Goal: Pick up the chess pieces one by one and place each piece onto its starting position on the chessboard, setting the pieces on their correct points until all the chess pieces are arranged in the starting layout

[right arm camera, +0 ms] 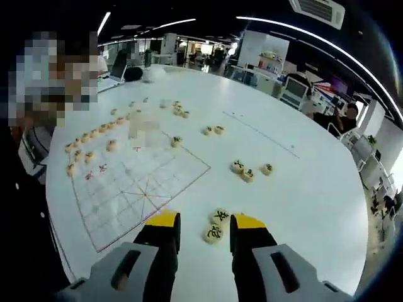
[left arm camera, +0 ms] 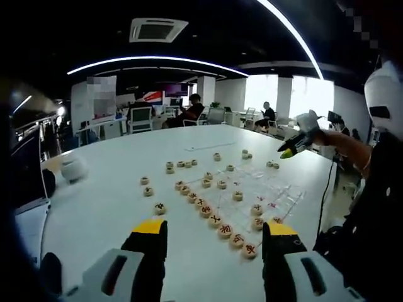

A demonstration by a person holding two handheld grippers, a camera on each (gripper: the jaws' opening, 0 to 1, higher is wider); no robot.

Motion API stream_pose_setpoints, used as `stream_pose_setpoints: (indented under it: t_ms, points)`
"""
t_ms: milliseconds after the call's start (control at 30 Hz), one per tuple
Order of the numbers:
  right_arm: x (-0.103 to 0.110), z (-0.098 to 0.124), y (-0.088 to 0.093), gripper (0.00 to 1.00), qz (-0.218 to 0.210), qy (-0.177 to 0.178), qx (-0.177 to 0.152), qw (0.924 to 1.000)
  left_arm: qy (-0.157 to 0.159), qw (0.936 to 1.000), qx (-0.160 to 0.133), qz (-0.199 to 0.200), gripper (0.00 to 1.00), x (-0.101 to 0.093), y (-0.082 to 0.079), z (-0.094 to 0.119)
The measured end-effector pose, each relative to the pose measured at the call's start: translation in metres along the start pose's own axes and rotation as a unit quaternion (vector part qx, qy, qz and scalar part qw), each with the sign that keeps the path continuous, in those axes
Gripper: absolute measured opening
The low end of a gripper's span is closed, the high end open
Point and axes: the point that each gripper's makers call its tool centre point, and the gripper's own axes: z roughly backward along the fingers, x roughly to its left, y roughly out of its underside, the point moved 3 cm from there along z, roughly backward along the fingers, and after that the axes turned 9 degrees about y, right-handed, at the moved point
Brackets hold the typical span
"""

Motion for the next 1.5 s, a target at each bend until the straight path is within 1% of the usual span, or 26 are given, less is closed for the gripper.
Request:
stream_pose_setpoints:
  t_ms: [200, 367, 567, 633, 800, 900, 1000, 1067, 1100, 1167, 1200, 1367, 1500]
  points:
    - [-0.003, -0.028, 0.006, 0.32, 0.007, -0.014, 0.039, 0.9991, -0.002, 1.0, -0.002, 0.002, 0.62, 0.0, 0.001, 0.001]
    - [0.002, -0.039, 0.01, 0.29, 0.011, -0.011, 0.065, 0.9978, 0.001, 1.0, -0.001, 0.005, 0.62, -0.001, 0.004, 0.0]
    - [0.002, -0.046, 0.017, 0.25, 0.012, -0.014, 0.085, 0.9962, 0.001, 1.0, -0.002, 0.006, 0.61, -0.002, 0.005, 0.002]
    - [0.002, -0.045, 0.018, 0.2, 0.005, -0.018, 0.087, 0.996, 0.0, 1.0, -0.001, 0.006, 0.61, -0.001, 0.006, 0.002]
    - [0.002, -0.04, 0.016, 0.2, 0.004, -0.021, 0.09, 0.9958, 0.001, 1.0, -0.001, 0.005, 0.61, -0.003, 0.006, 0.002]
    - [0.002, -0.035, 0.013, 0.2, 0.009, -0.019, 0.081, 0.9965, 0.001, 1.0, -0.003, 0.004, 0.61, -0.004, 0.004, 0.002]
    - [0.002, -0.024, 0.005, 0.2, 0.008, -0.014, 0.061, 0.998, 0.0, 1.0, -0.004, 0.002, 0.61, -0.004, 0.003, 0.002]
    - [0.004, -0.014, -0.001, 0.2, 0.01, -0.009, 0.043, 0.999, 0.0, 1.0, -0.004, 0.001, 0.61, -0.004, 0.002, 0.002]
    - [0.007, -0.007, -0.005, 0.2, 0.015, -0.01, 0.027, 0.9995, 0.0, 1.0, -0.005, 0.001, 0.61, -0.003, 0.001, 0.002]
    - [0.012, 0.003, -0.008, 0.2, 0.015, -0.008, 0.013, 0.9998, 0.0, 1.0, -0.005, 0.0, 0.61, -0.003, 0.001, 0.002]
    - [0.016, 0.01, -0.011, 0.2, 0.018, -0.008, -0.001, 0.9998, 0.0, 1.0, -0.006, -0.001, 0.61, -0.004, 0.0, 0.002]
    - [0.033, 0.039, -0.013, 0.2, 0.013, -0.002, -0.051, 0.9986, -0.002, 1.0, -0.008, -0.004, 0.61, -0.005, -0.003, 0.003]
    - [0.047, 0.061, -0.008, 0.2, -0.009, 0.01, -0.086, 0.9962, 0.0, 1.0, -0.006, -0.007, 0.61, -0.006, -0.004, 0.001]
